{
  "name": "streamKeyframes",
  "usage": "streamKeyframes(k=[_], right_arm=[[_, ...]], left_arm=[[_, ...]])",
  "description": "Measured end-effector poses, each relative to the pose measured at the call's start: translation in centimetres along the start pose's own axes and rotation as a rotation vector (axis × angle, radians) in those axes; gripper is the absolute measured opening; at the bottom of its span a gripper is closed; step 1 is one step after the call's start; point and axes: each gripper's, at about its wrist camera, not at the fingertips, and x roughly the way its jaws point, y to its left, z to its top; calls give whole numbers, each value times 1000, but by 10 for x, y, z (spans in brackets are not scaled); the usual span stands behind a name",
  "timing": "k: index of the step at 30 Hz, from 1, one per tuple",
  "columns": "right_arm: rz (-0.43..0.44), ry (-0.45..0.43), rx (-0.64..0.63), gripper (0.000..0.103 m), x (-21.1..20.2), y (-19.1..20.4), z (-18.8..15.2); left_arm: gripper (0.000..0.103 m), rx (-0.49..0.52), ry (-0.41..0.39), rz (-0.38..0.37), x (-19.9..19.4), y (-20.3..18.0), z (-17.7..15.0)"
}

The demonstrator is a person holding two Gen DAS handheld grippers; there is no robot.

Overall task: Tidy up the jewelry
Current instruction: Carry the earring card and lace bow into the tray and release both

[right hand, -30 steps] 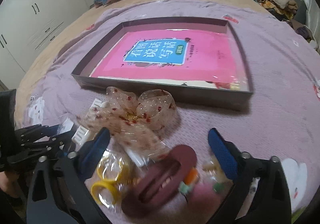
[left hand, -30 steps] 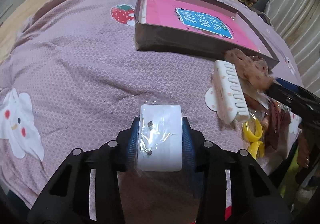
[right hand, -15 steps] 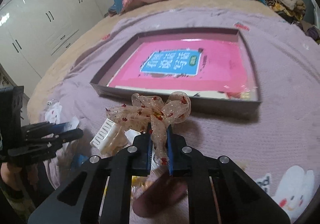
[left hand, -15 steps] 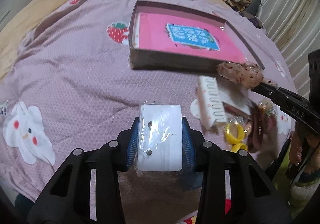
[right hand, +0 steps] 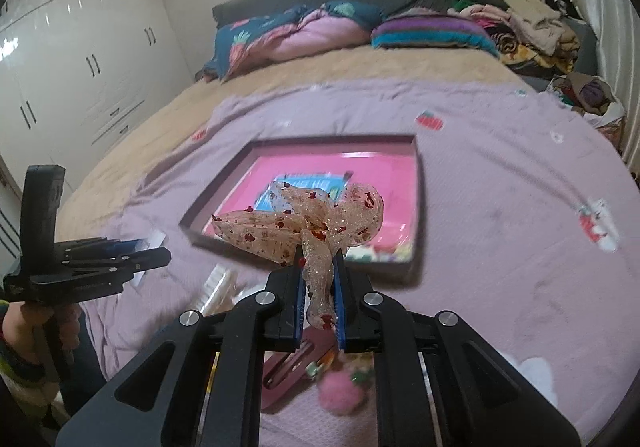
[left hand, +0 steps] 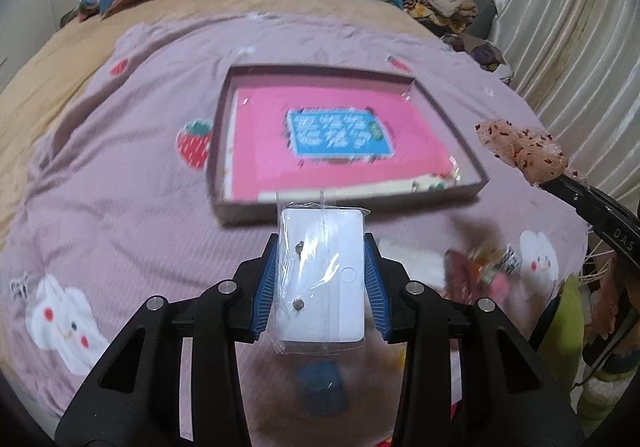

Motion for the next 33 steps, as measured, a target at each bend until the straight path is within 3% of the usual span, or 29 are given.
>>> streamKeyframes(k=[17,26,33], right_arm=[[-59,-57,21,11,9,-10,54],[-60,-18,14,11,46,-11,70],[-60,42,37,11,81,-17,66]], left_arm=[[32,32,-32,-10,19,-13,67],[32,2,-5,17,55,0,91],[32,-9,55,46,93,11,87]])
